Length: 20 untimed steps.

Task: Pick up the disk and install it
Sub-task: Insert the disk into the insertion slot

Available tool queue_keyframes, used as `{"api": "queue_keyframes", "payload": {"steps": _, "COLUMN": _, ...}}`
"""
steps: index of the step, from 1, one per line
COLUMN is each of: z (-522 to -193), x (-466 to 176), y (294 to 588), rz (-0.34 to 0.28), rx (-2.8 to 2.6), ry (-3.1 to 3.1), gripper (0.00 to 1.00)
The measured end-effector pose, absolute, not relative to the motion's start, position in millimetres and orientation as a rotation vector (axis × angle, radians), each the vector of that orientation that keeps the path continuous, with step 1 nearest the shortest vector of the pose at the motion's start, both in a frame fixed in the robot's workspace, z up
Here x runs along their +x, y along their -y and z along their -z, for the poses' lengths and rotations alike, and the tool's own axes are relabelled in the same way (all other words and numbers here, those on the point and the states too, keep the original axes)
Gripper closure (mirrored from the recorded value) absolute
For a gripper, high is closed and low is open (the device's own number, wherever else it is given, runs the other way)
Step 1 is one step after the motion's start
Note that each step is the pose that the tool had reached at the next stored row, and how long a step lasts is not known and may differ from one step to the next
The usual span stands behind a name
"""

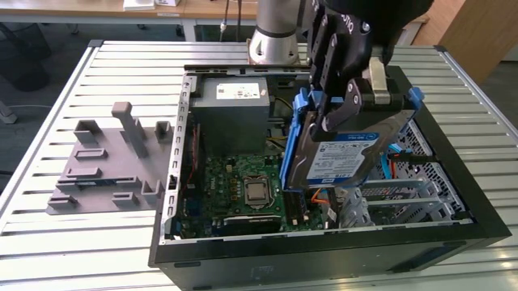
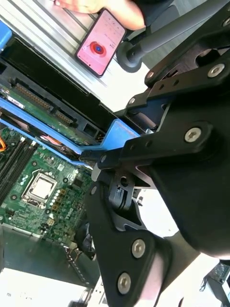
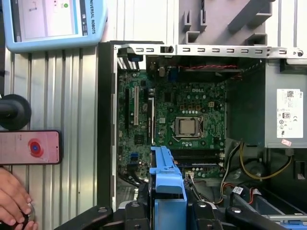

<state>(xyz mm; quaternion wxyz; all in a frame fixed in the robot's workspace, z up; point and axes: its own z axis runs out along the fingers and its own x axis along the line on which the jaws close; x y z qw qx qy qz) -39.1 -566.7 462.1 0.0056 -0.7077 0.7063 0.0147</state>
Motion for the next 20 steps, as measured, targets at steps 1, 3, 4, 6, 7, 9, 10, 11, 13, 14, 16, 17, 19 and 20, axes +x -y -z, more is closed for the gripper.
{"api": "queue_keyframes", "payload": {"steps": 1, "z": -461.7, "x": -37.5, "y": 566.7, "rz": -0.046, "rx": -2.215, "ry": -2.211, "gripper": 0.64}}
{"api": "queue_keyframes", "payload": {"steps": 3, "z": -461.1, "x": -31.1, "y": 566.8, "rz": -0.046, "rx": -2.215, "ry": -2.211, "gripper": 0.64}}
{"api": "queue_keyframes", "payload": {"steps": 4, "z": -460.8, "x": -26.7, "y": 566.8, "rz": -0.046, "rx": -2.215, "ry": -2.211, "gripper": 0.64}}
{"api": "queue_keyframes", "payload": {"steps": 6, "z": -460.2, "x": -17.4, "y": 566.8, "rz": -0.046, "rx": -2.215, "ry": -2.211, "gripper": 0.64}}
{"api": "queue_keyframes", "payload": {"steps": 7, "z": -460.0, "x": -13.3, "y": 566.8, "rz": -0.046, "rx": -2.215, "ry": -2.211, "gripper": 0.64}}
{"api": "queue_keyframes", "payload": {"steps": 9, "z": -459.9, "x": -9.4, "y": 566.8, "rz": -0.046, "rx": -2.216, "ry": -2.211, "gripper": 0.64}}
{"api": "queue_keyframes", "payload": {"steps": 10, "z": -459.9, "x": -9.2, "y": 566.8, "rz": -0.046, "rx": -2.216, "ry": -2.211, "gripper": 0.64}}
{"api": "queue_keyframes", "payload": {"steps": 11, "z": -459.9, "x": -9.2, "y": 566.8, "rz": -0.046, "rx": -2.216, "ry": -2.211, "gripper": 0.64}}
{"api": "queue_keyframes", "payload": {"steps": 13, "z": -459.8, "x": -9.0, "y": 566.8, "rz": -0.046, "rx": -2.215, "ry": -2.211, "gripper": 0.64}}
{"api": "queue_keyframes", "payload": {"steps": 14, "z": -459.8, "x": -9.0, "y": 566.8, "rz": -0.046, "rx": -2.215, "ry": -2.211, "gripper": 0.64}}
{"api": "queue_keyframes", "payload": {"steps": 16, "z": -459.8, "x": -8.8, "y": 566.8, "rz": -0.046, "rx": -2.216, "ry": -2.211, "gripper": 0.64}}
{"api": "queue_keyframes", "payload": {"steps": 17, "z": -459.8, "x": -8.8, "y": 566.8, "rz": -0.046, "rx": -2.216, "ry": -2.211, "gripper": 0.64}}
{"api": "queue_keyframes", "payload": {"steps": 19, "z": -459.8, "x": -8.7, "y": 566.8, "rz": -0.046, "rx": -2.215, "ry": -2.211, "gripper": 0.64}}
{"api": "queue_keyframes", "payload": {"steps": 20, "z": -459.8, "x": -8.7, "y": 566.8, "rz": -0.046, "rx": -2.216, "ry": -2.211, "gripper": 0.64}}
